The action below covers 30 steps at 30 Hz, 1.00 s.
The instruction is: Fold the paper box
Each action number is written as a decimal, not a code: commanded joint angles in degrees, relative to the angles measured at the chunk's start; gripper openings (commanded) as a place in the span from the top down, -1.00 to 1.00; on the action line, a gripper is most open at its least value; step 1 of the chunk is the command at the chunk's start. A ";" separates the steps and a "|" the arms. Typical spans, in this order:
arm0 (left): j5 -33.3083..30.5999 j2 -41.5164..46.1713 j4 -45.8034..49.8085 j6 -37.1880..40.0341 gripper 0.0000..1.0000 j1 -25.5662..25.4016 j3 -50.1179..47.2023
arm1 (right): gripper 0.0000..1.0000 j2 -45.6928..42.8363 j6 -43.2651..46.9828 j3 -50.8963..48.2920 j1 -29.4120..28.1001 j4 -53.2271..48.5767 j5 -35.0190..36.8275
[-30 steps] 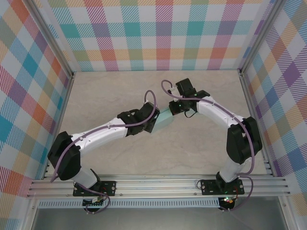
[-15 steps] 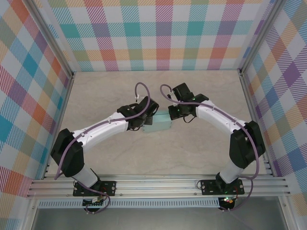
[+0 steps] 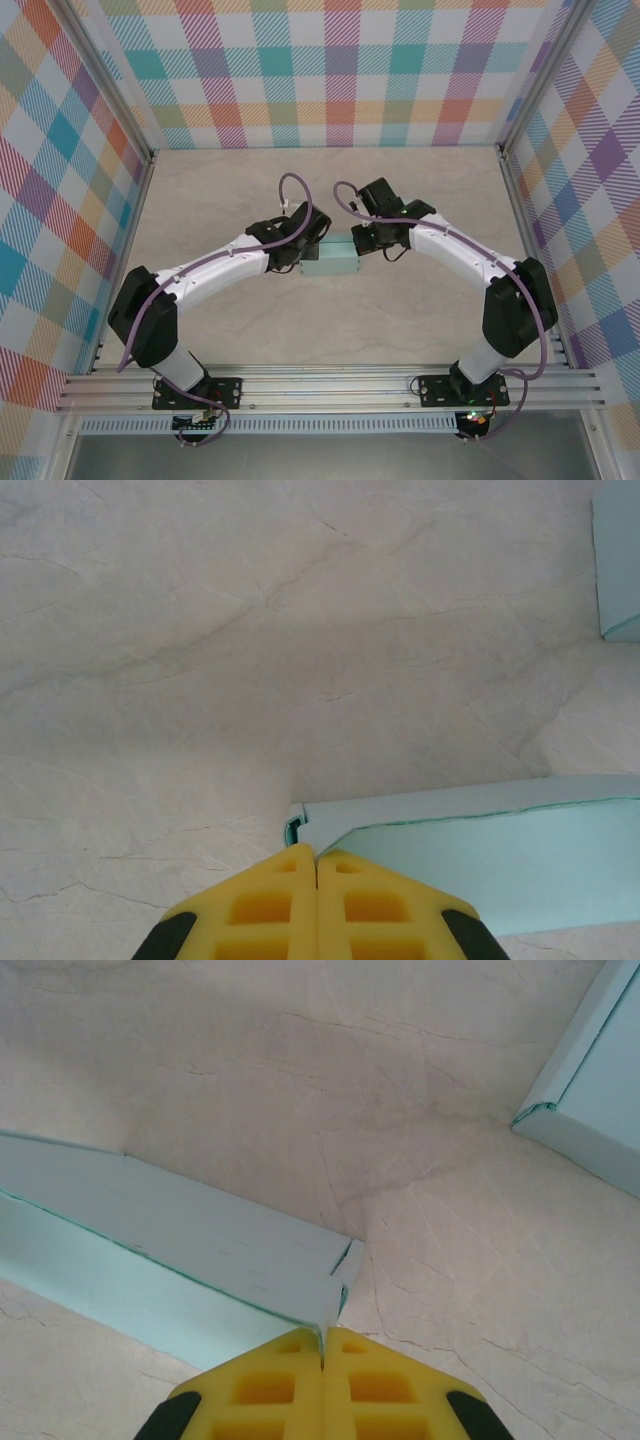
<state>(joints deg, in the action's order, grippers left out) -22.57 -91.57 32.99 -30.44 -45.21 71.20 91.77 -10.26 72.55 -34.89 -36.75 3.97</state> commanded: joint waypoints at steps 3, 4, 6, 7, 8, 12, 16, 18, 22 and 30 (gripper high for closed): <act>2.25 0.19 -3.64 0.52 1.00 0.24 -1.71 | 0.88 -1.17 -1.40 -0.84 -1.23 0.38 -2.39; 2.35 0.25 -3.77 0.66 1.00 0.22 -1.99 | 0.88 -1.09 -2.28 -0.63 -1.23 0.43 -3.00; 2.83 0.27 -3.99 0.86 1.00 0.23 -2.20 | 0.86 -0.85 -4.51 -0.19 -1.21 0.88 -4.10; 3.25 0.21 -4.16 0.92 1.00 0.24 -2.36 | 0.85 -0.64 -5.65 0.16 -1.23 1.18 -5.05; 3.52 0.12 -4.32 0.94 1.00 0.29 -2.46 | 0.82 -0.46 -6.65 0.51 -1.18 1.43 -5.90; 5.00 -0.25 -5.08 1.42 1.00 0.22 -2.86 | 0.77 -0.09 -10.05 1.49 -1.25 3.14 -9.17; 5.94 -0.27 -5.87 1.59 1.00 0.24 -3.34 | 0.77 0.21 -11.25 2.11 -1.18 4.25 -11.20; 6.41 -0.19 -6.37 1.56 1.00 0.28 -3.59 | 0.79 0.51 -11.86 2.29 -1.23 4.59 -11.90; 6.76 -0.02 -6.79 1.55 1.00 0.22 -3.89 | 0.89 1.13 -12.71 2.18 -1.19 5.19 -12.36; 7.51 0.08 -7.68 1.71 1.00 0.21 -4.58 | 0.90 1.34 -14.15 2.06 -1.25 6.36 -12.29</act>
<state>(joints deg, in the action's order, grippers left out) -22.68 -91.05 26.85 -28.91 -44.07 68.01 92.09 -23.44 72.55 -34.48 -35.38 -0.08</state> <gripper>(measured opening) 0.050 0.063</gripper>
